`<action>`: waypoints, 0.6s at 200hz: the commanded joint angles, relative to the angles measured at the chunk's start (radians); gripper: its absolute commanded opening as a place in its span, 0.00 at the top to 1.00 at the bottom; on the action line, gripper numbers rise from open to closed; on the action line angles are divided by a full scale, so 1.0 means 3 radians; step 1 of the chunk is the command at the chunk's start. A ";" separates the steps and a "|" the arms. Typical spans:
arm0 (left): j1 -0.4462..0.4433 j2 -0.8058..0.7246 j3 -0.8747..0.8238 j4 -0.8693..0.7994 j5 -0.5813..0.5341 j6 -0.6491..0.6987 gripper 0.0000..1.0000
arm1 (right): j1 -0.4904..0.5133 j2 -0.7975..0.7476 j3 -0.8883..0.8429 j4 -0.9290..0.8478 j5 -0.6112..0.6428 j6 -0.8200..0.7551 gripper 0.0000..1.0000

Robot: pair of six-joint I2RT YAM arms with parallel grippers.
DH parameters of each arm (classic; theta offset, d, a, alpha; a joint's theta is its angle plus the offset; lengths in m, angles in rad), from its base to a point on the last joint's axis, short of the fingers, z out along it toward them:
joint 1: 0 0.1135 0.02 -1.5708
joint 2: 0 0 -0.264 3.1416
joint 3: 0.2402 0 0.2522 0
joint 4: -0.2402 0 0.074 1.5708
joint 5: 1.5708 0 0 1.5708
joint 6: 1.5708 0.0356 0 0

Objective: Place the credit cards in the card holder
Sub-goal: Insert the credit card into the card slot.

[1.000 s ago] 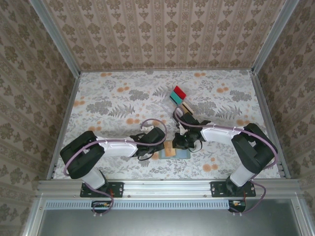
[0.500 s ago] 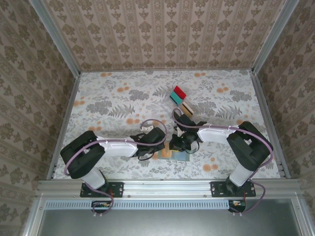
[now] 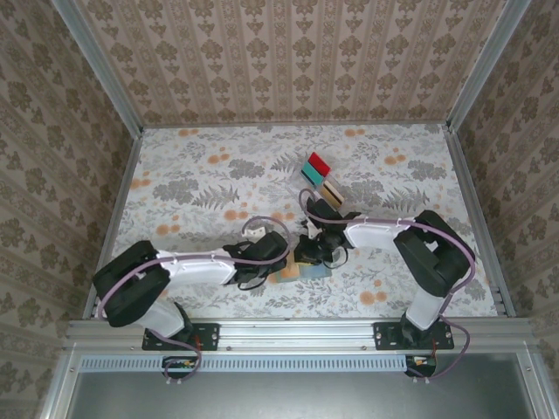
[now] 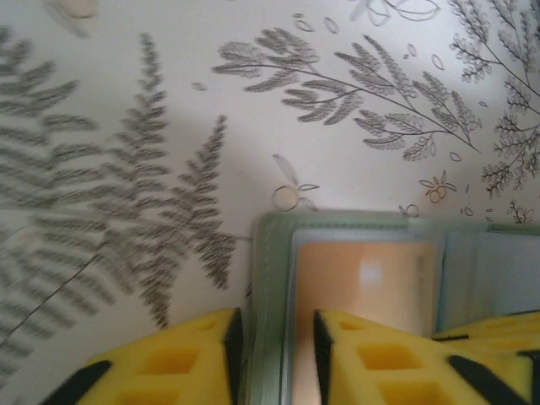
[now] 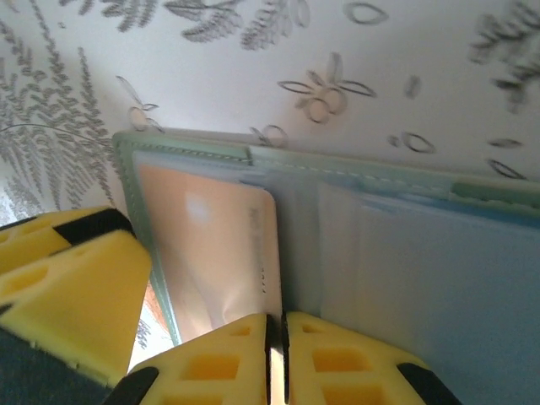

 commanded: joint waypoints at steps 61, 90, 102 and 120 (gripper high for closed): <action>-0.0018 -0.0366 0.0046 0.0096 0.0102 0.0403 0.66 | -0.0016 -0.0341 0.0190 -0.0748 0.0668 -0.0414 0.83; 0.0031 -0.0054 0.0156 0.0399 0.0417 0.0477 0.68 | -0.0017 -0.0254 0.0109 -0.0716 0.0798 -0.0349 0.88; 0.0045 0.0106 0.0218 0.0418 0.0475 0.0452 0.70 | -0.0017 -0.0200 0.0093 -0.0729 0.0854 -0.0339 0.88; 0.0063 0.0302 0.0244 0.0433 0.0528 0.0351 0.73 | -0.0020 -0.0133 0.0097 -0.0794 0.0910 -0.0353 0.87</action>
